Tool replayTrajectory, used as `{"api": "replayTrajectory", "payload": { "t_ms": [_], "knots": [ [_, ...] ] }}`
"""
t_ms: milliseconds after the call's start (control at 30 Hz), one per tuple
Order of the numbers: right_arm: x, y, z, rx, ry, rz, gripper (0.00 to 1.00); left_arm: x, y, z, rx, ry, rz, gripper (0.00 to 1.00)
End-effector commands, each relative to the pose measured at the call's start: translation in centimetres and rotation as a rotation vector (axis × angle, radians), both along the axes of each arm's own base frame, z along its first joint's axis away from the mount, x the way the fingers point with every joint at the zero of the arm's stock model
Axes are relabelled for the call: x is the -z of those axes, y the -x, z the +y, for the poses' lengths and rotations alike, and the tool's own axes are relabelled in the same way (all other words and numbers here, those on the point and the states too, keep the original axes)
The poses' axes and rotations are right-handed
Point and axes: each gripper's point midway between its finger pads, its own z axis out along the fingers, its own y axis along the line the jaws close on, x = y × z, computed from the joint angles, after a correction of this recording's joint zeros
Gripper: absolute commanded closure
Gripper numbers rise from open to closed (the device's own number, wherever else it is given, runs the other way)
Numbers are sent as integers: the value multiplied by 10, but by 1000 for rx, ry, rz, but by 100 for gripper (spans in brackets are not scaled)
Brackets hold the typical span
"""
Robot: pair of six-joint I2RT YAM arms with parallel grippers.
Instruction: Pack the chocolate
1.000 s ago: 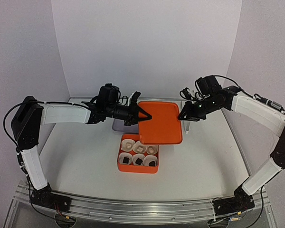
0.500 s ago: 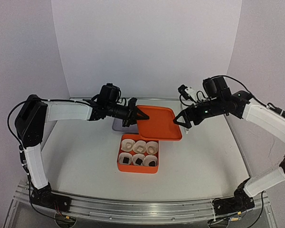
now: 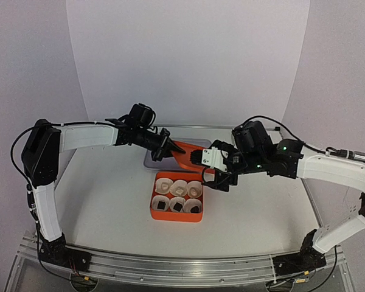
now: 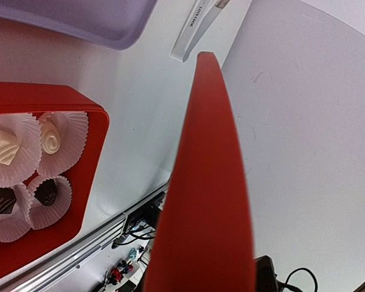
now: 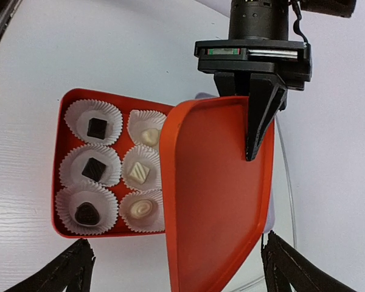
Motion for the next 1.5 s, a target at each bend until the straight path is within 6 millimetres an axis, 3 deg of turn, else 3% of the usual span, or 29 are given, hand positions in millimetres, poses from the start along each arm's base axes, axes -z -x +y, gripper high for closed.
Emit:
{"api": "replayTrajectory", "payload": {
  "t_ms": [0,167,300,433,700,833,967,1033,1100,1300,1467],
  "knots": [
    [-2,-31,19,31,41,-280,7,-16,-3,2,-52,0,46,100],
    [5,-36,33,31,61,-309,14,-12,0,5,-71,-20,88,100],
    [19,-43,38,43,115,-329,28,-9,2,6,-76,-21,115,100],
    [23,-52,41,71,136,-362,36,-11,2,6,-74,-15,114,100],
    [25,-62,40,119,148,-385,70,-12,4,4,-51,-8,114,100],
    [17,-64,38,156,119,-386,96,-14,1,5,-57,-20,92,84],
    [4,-61,35,191,50,-361,100,-34,-6,8,-74,-3,-2,56],
    [-5,-60,33,219,8,-345,100,-49,-11,10,-82,1,-64,34],
    [-14,-59,30,247,-38,-327,100,-66,-14,12,-85,7,-131,4],
    [-35,-55,15,393,-207,-217,100,-113,-12,17,-41,42,-370,0],
    [-44,-58,-10,585,-292,-116,100,-170,3,34,5,59,-668,0]
  ]
}}
